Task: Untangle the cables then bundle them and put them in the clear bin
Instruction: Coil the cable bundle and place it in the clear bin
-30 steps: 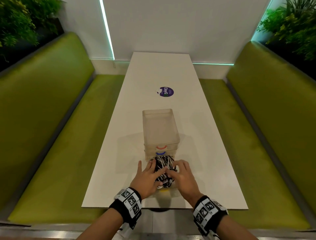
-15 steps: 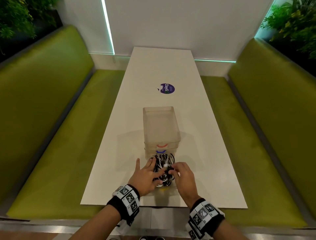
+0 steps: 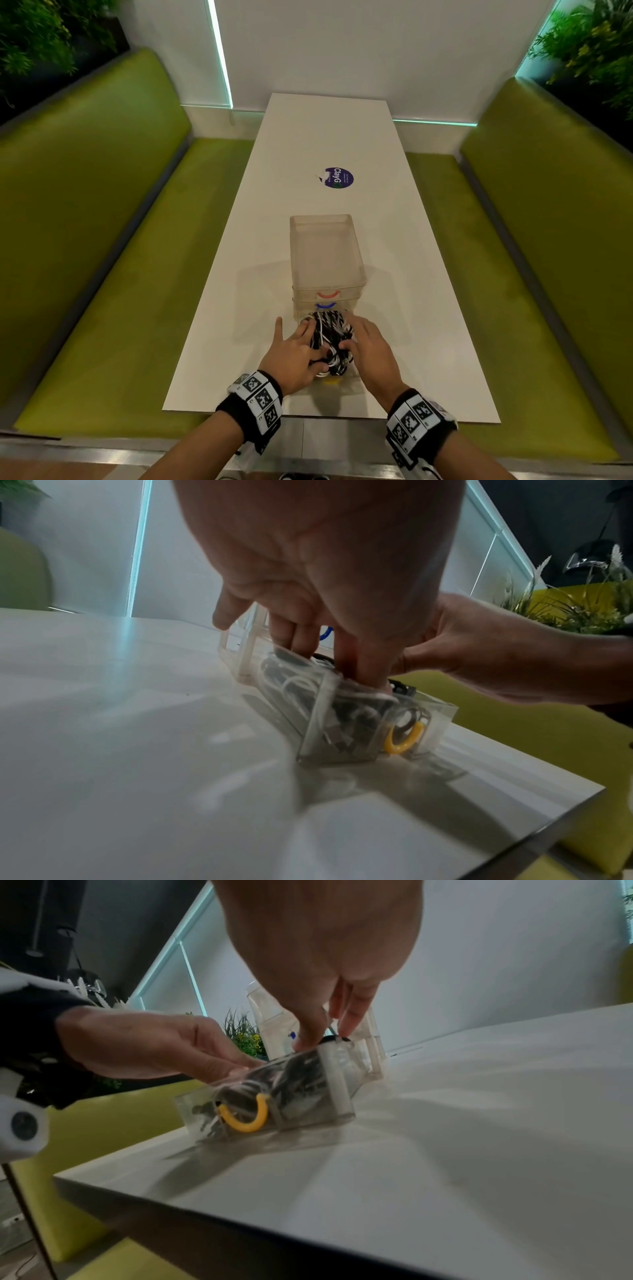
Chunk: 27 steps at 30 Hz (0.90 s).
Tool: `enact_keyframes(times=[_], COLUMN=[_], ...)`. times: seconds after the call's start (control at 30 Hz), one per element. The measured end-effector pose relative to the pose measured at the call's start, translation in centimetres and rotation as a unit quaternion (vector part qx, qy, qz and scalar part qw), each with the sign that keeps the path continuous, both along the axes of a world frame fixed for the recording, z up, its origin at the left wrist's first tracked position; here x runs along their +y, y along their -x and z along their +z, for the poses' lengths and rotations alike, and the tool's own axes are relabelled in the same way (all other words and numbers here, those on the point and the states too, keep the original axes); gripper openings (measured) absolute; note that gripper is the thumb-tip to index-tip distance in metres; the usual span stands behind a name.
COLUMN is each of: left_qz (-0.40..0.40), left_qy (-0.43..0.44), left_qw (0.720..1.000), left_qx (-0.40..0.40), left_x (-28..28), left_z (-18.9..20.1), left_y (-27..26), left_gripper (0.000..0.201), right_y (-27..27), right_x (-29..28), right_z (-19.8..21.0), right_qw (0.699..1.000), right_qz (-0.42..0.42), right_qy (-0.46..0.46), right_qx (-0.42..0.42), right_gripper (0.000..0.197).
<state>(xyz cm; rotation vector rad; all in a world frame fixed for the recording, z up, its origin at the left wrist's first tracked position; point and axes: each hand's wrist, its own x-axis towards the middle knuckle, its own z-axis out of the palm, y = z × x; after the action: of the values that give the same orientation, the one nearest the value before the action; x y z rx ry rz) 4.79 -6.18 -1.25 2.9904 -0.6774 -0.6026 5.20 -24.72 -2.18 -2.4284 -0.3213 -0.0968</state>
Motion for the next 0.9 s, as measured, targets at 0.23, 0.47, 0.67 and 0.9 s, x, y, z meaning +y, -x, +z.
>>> enact_keyframes(times=[0.23, 0.47, 0.67, 0.9], left_qz=[0.039, 0.157, 0.219, 0.225], left_qy=[0.037, 0.213, 0.295, 0.38], left_qw=[0.999, 0.964, 0.926, 0.895], left_qx=[-0.001, -0.019, 0.09, 0.067], left_x=[-0.3, -1.2, 0.5, 0.3], left_z=[-0.1, 0.2, -0.7, -1.0], left_y=[0.1, 0.0, -1.0, -0.1], left_gripper=[0.049, 0.053, 0.053, 0.096], right_y=[1.4, 2.2, 2.0, 2.5], right_x=[0.0, 2.7, 2.8, 3.0], right_z=[-0.5, -1.1, -1.5, -1.6], right_qw=[0.971, 0.929, 0.938, 0.946], right_qz=[0.127, 0.118, 0.115, 0.129], right_qy=[0.2, 0.342, 0.327, 0.296], right_qx=[-0.035, 0.082, 0.015, 0.014], right_gripper=[0.053, 0.11, 0.095, 0.128])
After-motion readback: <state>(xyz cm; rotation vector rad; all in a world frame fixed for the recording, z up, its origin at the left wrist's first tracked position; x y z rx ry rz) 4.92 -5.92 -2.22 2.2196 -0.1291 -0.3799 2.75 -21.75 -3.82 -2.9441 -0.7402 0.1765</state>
